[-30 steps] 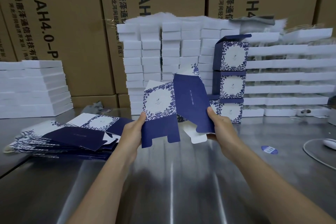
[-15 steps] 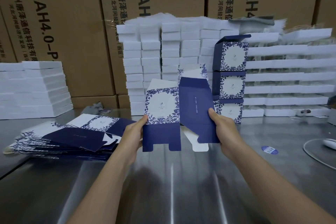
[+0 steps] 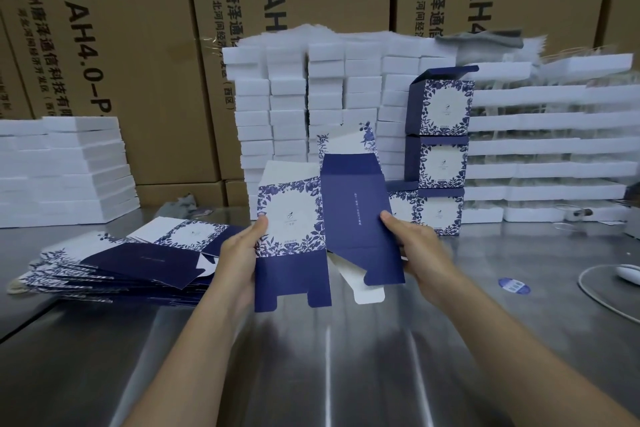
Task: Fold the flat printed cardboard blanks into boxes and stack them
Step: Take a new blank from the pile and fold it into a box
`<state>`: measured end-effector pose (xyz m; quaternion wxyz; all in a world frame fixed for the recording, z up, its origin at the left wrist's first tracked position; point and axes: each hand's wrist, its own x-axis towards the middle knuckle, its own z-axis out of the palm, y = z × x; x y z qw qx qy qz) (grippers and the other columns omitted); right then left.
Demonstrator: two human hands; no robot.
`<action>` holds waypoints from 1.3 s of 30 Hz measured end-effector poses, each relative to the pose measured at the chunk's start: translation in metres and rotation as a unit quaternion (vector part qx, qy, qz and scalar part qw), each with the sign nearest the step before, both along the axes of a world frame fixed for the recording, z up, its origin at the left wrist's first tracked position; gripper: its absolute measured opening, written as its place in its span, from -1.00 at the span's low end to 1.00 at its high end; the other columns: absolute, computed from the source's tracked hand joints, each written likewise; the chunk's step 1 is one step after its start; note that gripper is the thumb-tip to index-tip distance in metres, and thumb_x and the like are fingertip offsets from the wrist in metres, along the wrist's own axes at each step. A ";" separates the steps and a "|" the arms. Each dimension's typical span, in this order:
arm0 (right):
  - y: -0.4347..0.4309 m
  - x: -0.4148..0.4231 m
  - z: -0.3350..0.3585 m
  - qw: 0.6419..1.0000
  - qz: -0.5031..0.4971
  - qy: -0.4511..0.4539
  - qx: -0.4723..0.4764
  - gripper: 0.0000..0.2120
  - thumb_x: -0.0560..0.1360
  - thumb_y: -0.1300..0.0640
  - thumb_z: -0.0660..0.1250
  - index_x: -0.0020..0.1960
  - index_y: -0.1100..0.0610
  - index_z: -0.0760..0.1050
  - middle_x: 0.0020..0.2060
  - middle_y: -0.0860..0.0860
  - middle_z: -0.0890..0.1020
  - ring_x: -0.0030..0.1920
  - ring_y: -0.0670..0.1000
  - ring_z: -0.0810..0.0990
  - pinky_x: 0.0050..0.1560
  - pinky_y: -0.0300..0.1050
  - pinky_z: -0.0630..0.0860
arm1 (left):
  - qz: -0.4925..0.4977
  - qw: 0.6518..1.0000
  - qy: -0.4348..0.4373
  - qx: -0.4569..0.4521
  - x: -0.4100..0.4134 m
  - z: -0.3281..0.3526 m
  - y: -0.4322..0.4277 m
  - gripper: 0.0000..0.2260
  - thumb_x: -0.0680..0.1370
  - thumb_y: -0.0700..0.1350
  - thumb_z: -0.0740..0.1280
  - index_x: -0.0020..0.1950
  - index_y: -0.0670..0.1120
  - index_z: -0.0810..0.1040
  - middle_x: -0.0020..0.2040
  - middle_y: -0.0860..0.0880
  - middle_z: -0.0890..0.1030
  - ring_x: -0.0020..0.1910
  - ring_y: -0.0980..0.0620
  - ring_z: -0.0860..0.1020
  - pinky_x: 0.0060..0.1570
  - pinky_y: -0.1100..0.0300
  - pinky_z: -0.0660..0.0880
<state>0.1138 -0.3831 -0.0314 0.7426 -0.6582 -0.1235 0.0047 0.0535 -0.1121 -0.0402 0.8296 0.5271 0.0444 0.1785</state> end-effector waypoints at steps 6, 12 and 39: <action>-0.005 0.003 0.000 0.993 -0.062 -0.007 0.101 -0.88 0.60 0.07 0.48 -0.02 0.12 0.72 0.00 0.07 0.78 -0.14 -0.01 0.70 -0.28 -0.20 0.61 | -0.016 0.999 0.012 0.026 -0.002 0.001 -0.005 -0.69 0.62 0.08 0.45 0.18 -0.13 0.76 0.16 -0.17 0.75 0.13 -0.21 0.73 0.07 -0.13 0.69; -0.006 0.007 0.001 0.988 -0.087 -0.022 0.123 -0.89 0.61 0.20 0.46 -0.10 0.16 0.65 -0.13 0.05 0.74 -0.23 0.00 0.64 -0.33 -0.23 0.56 | 0.019 0.999 0.011 0.047 -0.005 0.003 -0.008 -0.76 0.62 0.01 0.47 0.20 -0.10 0.74 0.12 -0.11 0.77 0.04 -0.05 0.75 -0.06 0.10 0.68; 0.002 -0.004 0.016 0.984 -0.023 -0.078 0.158 -0.76 0.61 0.04 0.47 0.21 0.14 0.66 0.12 0.04 0.75 0.03 -0.05 0.67 0.00 -0.10 0.55 | 0.109 0.992 -0.070 0.011 -0.004 0.016 -0.008 -0.82 0.56 -0.01 0.53 0.10 -0.05 0.77 -0.02 -0.04 0.68 -0.17 0.04 0.55 -0.21 0.16 0.46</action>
